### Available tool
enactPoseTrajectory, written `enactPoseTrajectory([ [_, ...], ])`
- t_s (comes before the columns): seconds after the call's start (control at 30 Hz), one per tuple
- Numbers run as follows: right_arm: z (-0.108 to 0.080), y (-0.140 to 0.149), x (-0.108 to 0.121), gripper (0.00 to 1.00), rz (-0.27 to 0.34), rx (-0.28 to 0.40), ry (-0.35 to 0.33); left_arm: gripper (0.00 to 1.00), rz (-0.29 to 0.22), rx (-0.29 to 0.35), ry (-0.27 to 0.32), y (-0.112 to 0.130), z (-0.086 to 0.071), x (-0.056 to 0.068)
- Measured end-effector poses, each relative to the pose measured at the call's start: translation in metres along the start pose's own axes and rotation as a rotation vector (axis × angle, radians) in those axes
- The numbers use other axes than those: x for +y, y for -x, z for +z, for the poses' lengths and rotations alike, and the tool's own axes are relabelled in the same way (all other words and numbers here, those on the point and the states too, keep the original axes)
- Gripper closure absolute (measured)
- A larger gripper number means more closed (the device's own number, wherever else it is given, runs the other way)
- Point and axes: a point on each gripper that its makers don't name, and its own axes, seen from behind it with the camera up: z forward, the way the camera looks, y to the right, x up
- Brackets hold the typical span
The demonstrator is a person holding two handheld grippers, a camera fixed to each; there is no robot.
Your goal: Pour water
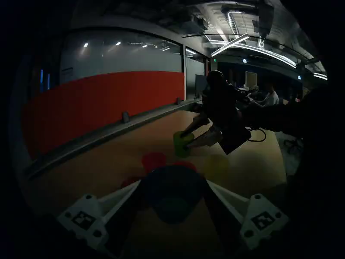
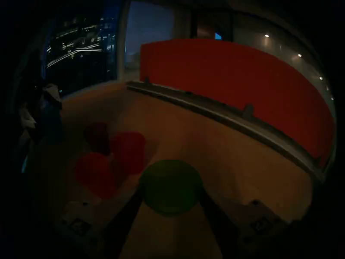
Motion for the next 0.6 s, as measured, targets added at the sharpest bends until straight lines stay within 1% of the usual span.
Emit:
enactPoseTrajectory([
  [0.37,-0.028,-0.042,-0.011,0.00,-0.019,0.103,0.004,0.11,-0.022,0.087,-0.022,-0.023,-0.005,-0.007],
  [0.6,-0.046,-0.067,-0.016,0.00,-0.017,0.171,0.009,0.10,-0.034,0.124,-0.033,-0.032,-0.008,-0.013],
])
